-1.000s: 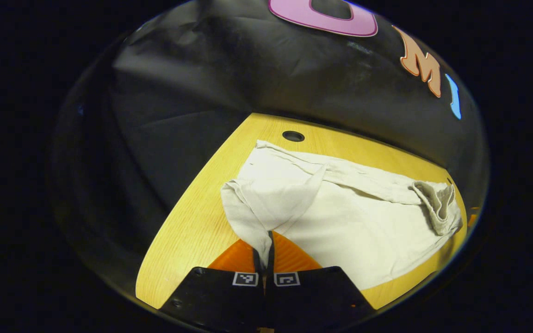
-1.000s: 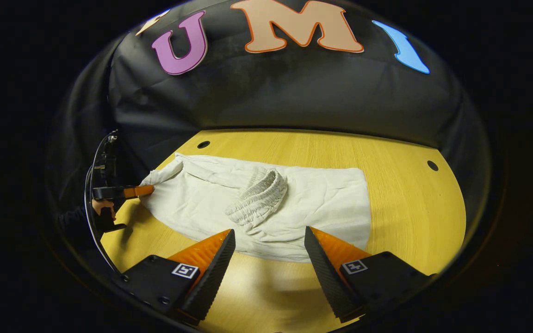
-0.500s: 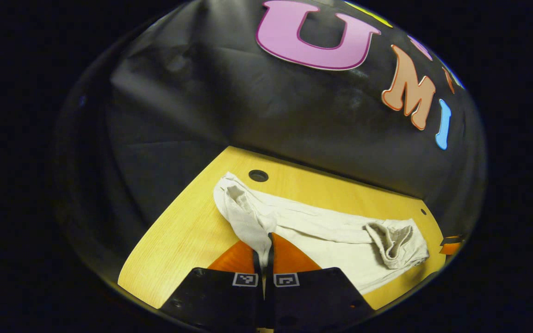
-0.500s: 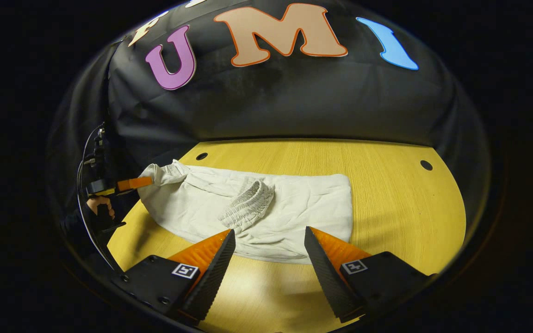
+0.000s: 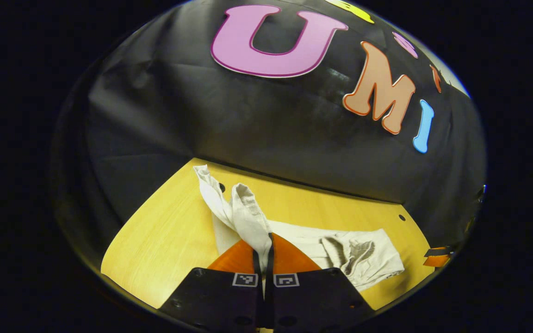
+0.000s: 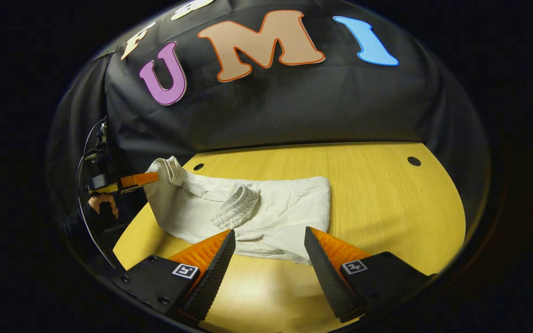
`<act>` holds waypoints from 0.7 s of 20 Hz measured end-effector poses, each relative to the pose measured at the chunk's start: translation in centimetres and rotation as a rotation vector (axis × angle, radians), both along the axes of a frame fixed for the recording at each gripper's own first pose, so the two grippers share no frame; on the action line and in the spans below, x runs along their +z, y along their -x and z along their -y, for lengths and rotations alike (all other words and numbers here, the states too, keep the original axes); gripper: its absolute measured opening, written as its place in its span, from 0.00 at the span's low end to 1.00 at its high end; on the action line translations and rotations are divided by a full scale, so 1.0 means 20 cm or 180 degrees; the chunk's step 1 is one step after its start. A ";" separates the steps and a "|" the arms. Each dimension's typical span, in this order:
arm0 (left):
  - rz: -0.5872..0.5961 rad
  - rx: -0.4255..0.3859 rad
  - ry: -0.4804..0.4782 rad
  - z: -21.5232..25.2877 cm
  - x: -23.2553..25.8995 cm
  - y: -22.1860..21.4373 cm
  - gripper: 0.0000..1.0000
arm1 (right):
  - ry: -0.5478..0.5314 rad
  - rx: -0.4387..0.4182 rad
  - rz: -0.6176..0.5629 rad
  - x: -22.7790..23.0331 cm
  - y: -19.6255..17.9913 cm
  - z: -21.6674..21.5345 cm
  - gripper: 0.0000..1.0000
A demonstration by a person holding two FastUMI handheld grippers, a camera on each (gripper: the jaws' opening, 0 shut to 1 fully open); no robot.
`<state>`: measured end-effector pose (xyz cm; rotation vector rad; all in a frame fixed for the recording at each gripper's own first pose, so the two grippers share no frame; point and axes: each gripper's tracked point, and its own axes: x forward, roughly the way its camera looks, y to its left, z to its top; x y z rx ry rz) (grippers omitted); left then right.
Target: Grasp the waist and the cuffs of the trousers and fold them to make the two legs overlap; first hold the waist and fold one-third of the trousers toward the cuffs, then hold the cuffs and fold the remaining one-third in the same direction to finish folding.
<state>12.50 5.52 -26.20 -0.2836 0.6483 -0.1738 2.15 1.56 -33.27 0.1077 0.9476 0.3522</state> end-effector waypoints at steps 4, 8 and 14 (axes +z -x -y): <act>0.0068 -0.0204 0.0025 0.23 0.10 -0.02 0.00 | -0.0025 -0.0074 0.0021 0.03 0.00 0.11 0.96; 0.0153 -0.0439 0.0094 0.51 0.20 -0.04 0.00 | -0.0049 -0.0134 0.0039 0.06 0.01 0.23 0.96; 0.0198 -0.0821 0.0155 0.94 0.27 -0.02 0.00 | -0.0045 -0.0276 0.0060 0.09 0.04 0.43 0.96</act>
